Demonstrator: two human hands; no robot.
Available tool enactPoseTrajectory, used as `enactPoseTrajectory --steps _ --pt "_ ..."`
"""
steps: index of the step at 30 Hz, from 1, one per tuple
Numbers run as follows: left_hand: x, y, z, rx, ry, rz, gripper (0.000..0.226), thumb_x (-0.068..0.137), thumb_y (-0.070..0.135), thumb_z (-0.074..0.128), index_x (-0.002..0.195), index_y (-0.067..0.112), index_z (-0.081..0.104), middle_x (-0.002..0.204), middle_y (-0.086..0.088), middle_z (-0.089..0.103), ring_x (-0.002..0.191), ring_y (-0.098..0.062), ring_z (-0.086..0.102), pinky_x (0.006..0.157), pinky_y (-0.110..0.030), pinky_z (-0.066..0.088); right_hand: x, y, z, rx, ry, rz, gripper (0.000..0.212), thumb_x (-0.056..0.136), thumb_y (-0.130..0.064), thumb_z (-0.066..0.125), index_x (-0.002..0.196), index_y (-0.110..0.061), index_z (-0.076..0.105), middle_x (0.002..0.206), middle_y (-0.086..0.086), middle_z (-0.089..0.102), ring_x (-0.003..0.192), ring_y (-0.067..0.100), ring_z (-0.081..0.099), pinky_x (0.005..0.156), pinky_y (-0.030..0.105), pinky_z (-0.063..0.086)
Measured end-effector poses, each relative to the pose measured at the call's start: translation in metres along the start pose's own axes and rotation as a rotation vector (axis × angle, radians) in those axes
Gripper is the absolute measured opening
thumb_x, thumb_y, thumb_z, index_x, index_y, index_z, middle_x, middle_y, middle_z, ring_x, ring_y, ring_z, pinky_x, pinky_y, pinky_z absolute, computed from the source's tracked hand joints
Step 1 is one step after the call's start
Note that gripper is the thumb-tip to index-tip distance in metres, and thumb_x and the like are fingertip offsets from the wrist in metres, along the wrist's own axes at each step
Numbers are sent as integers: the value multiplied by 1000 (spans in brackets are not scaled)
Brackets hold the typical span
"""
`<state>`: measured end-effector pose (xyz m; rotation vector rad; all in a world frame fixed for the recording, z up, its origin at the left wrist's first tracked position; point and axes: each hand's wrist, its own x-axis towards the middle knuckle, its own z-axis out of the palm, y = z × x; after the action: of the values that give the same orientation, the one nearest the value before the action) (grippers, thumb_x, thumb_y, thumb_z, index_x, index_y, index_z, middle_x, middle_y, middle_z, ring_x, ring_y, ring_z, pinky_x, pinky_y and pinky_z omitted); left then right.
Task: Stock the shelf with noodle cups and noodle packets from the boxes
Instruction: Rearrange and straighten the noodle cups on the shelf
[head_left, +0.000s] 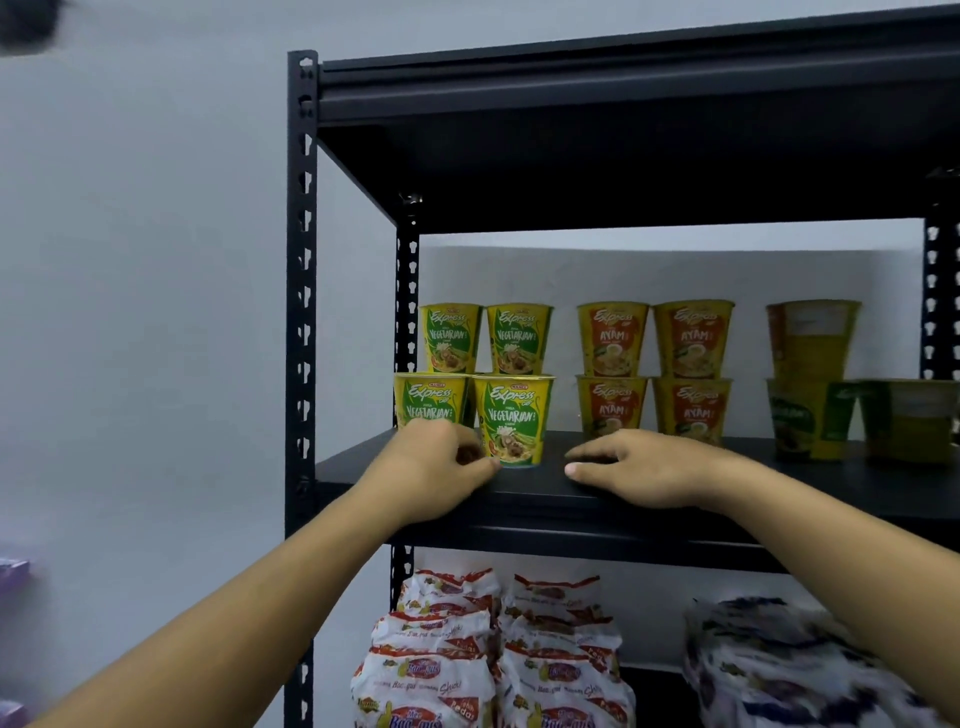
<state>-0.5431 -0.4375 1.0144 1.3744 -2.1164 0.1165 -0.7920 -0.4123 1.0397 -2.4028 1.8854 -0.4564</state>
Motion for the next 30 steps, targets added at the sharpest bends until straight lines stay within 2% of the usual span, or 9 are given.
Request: enactPoseTrajectory --steps 3,8,17,21,26,30 --pt "4 31 11 -26 -54 96 44 99 56 58 132 30 69 125 4 69 112 -16 62 95 -33 54 -13 16 -5 -3 -6 63 53 101 -65 38 146 -40 51 154 -15 46 141 11 41 109 31 32" --pt "18 83 34 -59 -153 243 50 101 56 53 138 25 66 134 2 68 121 -18 61 103 -35 51 -36 52 -14 -45 -34 178 58 101 -67 34 150 -39 47 157 -13 42 144 14 38 118 36 28" --pt "55 181 69 -51 -437 451 47 109 48 38 148 28 54 153 5 53 139 -18 47 115 -35 37 -84 128 -33 -58 -15 356 58 105 -61 31 156 -34 37 164 -12 31 151 14 27 124 32 17" --pt "69 223 86 -71 -502 486 48 109 50 38 150 30 51 155 7 49 141 -17 45 114 -33 34 -113 160 -46 -77 -8 405 58 107 -57 28 158 -31 35 164 -9 30 152 16 26 123 32 18" --pt "87 277 109 -99 -540 533 48 109 52 38 150 32 51 156 8 48 142 -17 44 106 -27 33 -150 204 -62 -139 13 443 57 108 -54 25 158 -28 35 165 -6 31 151 17 27 121 30 20" --pt "95 325 128 -114 -555 553 49 109 47 39 152 26 50 158 6 45 145 -17 40 115 -29 29 -177 243 -72 -153 46 454 59 107 -57 26 158 -30 33 165 -5 31 151 20 28 121 33 21"
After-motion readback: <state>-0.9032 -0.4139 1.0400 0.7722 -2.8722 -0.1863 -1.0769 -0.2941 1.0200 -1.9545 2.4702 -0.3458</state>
